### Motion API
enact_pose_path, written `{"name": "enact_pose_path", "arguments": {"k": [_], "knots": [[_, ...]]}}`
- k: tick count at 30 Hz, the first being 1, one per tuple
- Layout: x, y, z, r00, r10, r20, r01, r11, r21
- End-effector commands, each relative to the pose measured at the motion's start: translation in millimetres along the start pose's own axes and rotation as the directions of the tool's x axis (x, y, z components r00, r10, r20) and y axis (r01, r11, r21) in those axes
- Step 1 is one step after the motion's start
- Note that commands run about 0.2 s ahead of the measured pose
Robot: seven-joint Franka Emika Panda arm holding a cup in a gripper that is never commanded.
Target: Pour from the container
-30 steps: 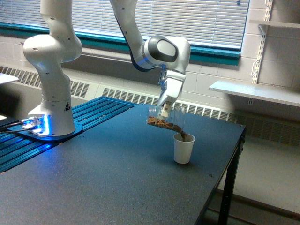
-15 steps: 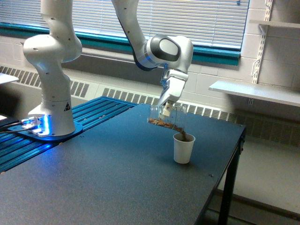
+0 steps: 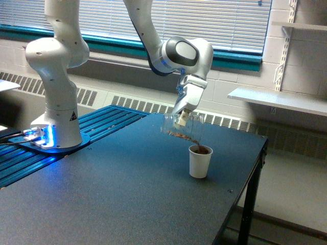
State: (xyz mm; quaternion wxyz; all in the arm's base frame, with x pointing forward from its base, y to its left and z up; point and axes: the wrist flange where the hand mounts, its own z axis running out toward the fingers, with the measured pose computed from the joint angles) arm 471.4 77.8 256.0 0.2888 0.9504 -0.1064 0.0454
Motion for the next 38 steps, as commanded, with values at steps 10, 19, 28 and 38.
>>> {"name": "enact_pose_path", "arguments": {"k": [10, 19, 28, 38], "knots": [[5.8, -0.4, -1.8, 0.998, -0.049, 0.050, 0.049, 0.999, -0.003], [7.6, 0.7, -2.3, 0.997, -0.045, 0.061, 0.045, 0.999, 0.011], [10.2, 4.8, -5.5, 0.998, -0.038, 0.051, 0.037, 0.999, 0.025], [10.4, 13.2, -7.4, 0.999, -0.029, 0.034, 0.027, 0.998, 0.054]]}}
